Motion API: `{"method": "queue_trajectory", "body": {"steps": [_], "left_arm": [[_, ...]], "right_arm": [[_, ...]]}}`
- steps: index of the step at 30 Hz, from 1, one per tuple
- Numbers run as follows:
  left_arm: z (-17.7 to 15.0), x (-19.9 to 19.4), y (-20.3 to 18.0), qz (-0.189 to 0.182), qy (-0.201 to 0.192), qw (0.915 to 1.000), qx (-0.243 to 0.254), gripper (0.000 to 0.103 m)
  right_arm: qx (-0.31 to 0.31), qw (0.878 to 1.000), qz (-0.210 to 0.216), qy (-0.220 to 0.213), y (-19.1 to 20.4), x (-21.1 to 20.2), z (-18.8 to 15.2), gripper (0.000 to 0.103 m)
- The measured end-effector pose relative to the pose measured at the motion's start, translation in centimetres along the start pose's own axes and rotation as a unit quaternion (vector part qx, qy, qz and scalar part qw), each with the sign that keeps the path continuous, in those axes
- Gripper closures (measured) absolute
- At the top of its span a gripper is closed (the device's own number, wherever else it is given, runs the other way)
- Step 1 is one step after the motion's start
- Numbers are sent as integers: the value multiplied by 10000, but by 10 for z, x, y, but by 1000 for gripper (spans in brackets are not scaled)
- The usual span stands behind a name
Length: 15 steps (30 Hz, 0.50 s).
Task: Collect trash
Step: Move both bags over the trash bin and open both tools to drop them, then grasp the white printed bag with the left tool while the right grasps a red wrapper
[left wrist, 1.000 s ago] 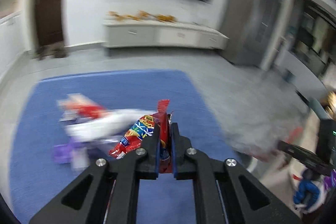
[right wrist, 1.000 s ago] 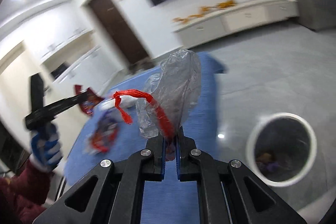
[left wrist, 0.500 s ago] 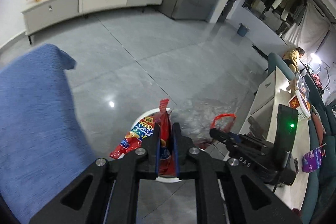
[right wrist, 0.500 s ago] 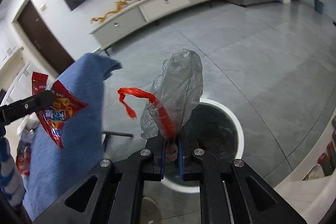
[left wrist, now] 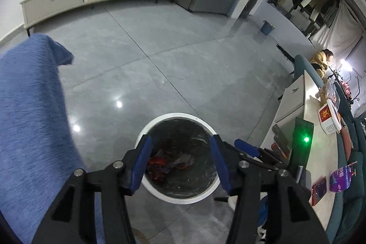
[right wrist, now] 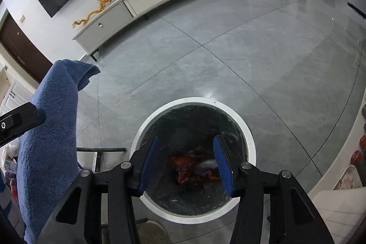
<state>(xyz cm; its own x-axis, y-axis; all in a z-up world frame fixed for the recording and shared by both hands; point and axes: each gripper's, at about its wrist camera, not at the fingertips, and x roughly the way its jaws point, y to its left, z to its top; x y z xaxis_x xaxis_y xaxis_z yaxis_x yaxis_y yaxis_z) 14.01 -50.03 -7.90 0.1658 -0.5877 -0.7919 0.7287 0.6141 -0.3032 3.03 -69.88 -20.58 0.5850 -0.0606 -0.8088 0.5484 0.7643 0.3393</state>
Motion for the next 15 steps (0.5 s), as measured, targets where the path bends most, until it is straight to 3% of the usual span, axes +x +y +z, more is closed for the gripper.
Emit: {"method": "queue_trajectory", "body": {"steps": [7, 11, 15], "left_arm": [[-34, -98, 17, 480, -722, 9960, 199, 52], [-73, -164, 46, 993, -1118, 9886, 200, 46], [-121, -231, 90, 1493, -1388, 9789, -146, 44]], "right_arm": [[-494, 9971, 484, -327, 49, -45, -5, 53], [-945, 9905, 866, -498, 94, -77, -14, 53], [-1367, 9799, 1297, -650, 145, -108, -28, 53]]}}
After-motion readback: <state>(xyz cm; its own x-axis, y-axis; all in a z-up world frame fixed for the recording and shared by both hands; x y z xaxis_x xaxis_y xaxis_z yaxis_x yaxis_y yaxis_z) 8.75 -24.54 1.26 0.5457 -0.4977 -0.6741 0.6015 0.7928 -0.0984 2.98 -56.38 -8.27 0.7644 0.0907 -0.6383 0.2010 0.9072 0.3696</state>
